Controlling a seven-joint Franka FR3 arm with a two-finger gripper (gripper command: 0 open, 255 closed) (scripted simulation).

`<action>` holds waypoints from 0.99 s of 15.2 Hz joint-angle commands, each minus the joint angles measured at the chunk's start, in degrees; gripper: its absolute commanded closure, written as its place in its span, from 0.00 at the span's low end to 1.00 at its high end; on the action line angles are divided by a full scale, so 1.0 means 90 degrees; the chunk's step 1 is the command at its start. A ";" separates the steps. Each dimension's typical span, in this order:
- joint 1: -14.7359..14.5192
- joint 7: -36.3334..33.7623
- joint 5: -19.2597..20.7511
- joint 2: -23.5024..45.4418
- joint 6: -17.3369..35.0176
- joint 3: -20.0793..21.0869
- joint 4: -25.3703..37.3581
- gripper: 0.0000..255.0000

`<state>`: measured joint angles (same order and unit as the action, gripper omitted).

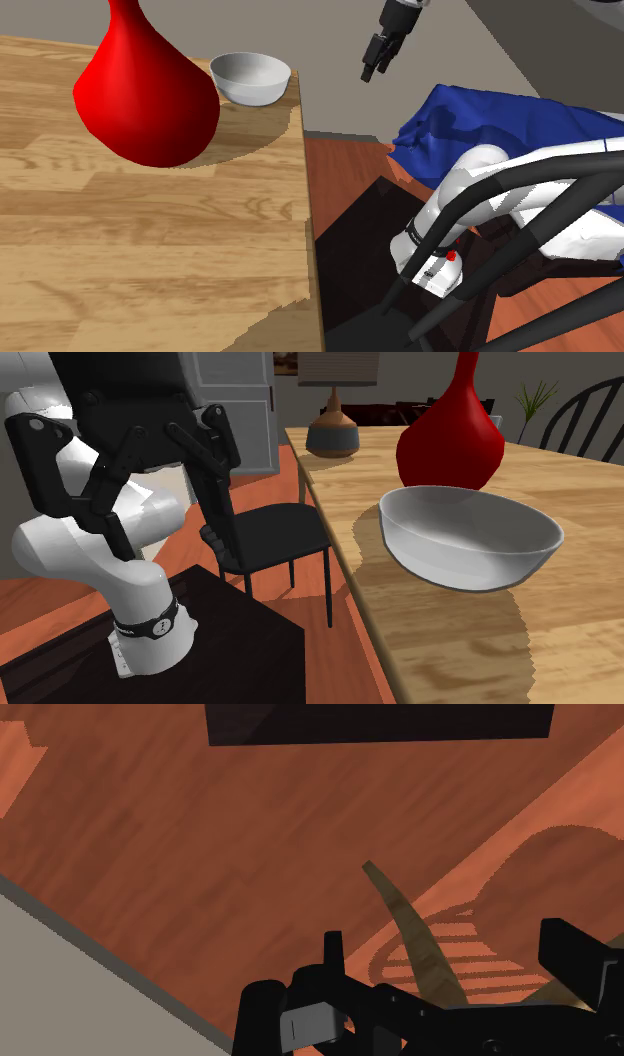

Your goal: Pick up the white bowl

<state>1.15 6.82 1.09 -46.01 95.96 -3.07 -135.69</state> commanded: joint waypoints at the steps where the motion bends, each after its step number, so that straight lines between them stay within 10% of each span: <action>1: 0.0000 0.0000 0.0000 0.0000 0.0000 0.0000 0.0000 0.00; 15: -0.0365 -0.1089 -0.0196 0.3502 -0.0313 0.0986 0.3401 0.00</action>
<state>-1.84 -1.86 -0.76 -17.45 93.94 4.98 -108.55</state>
